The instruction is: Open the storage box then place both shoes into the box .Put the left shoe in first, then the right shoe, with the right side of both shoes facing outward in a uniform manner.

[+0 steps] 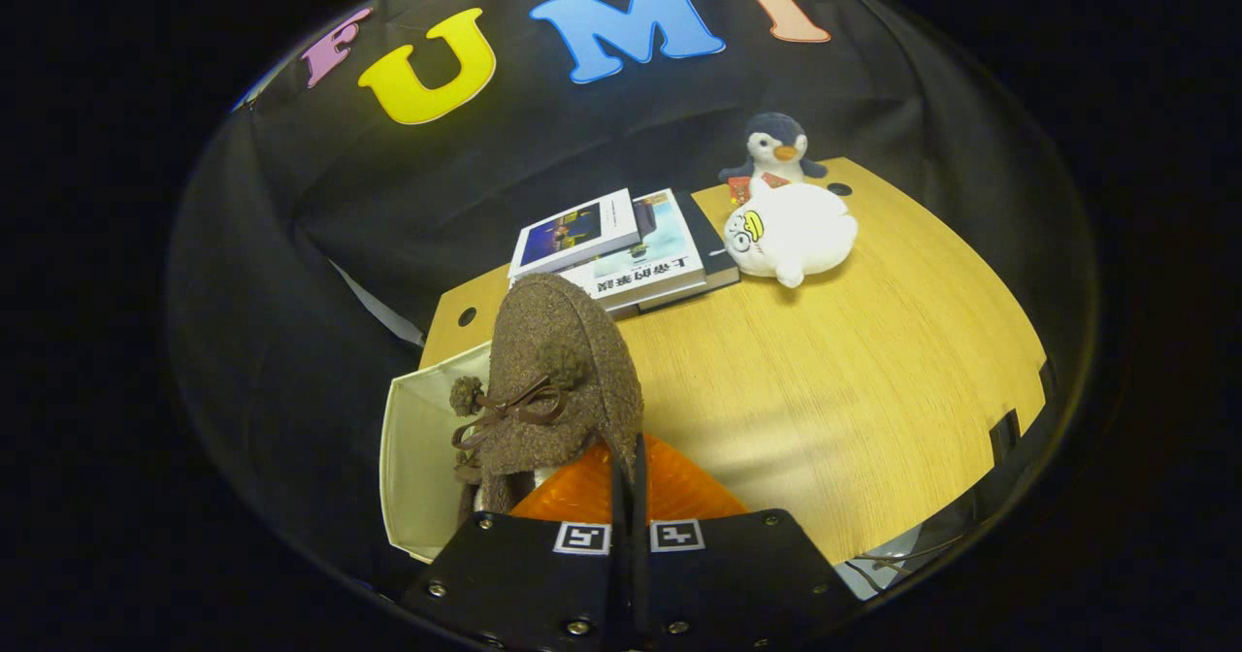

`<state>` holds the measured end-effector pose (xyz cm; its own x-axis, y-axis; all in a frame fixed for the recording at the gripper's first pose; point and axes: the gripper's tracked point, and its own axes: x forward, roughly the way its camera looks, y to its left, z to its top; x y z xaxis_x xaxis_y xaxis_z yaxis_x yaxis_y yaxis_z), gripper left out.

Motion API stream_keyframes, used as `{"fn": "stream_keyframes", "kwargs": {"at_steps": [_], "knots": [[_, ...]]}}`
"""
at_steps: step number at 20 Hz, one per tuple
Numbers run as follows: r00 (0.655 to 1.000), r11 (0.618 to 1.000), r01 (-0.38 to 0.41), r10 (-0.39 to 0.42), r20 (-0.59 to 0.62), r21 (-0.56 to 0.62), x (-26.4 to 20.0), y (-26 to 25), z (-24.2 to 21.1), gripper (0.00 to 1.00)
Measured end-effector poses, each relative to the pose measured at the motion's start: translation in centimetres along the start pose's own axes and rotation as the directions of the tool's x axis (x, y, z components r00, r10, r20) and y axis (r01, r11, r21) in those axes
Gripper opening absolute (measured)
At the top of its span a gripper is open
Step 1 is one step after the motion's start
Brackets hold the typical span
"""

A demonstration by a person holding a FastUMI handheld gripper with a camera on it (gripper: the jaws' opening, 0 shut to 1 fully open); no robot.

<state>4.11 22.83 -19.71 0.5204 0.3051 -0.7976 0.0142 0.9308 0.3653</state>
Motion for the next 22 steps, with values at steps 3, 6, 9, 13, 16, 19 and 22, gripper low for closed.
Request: {"fn": "stream_keyframes", "kwargs": {"at_steps": [3,6,9,13,16,19,22], "knots": [[0.999,0.999,-0.036,0.036,0.011,-0.002,0.1,3.2,0.2,0.01],[0.998,0.998,-0.068,0.068,0.010,-0.007,0.6,6.2,-0.3,0.01],[0.997,0.997,-0.080,0.080,-0.009,-0.016,1.6,8.6,-1.6,0.01],[0.995,0.996,-0.086,0.085,-0.047,-0.020,3.5,10.7,-3.6,0.01],[0.994,0.997,-0.082,0.082,-0.077,-0.003,5.3,11.7,-5.3,0.01],[0.994,0.999,-0.048,0.048,-0.098,0.000,6.9,11.6,-6.8,0.01],[0.994,1.000,-0.016,0.016,-0.110,0.003,7.7,11.4,-8.0,0.01]]}}
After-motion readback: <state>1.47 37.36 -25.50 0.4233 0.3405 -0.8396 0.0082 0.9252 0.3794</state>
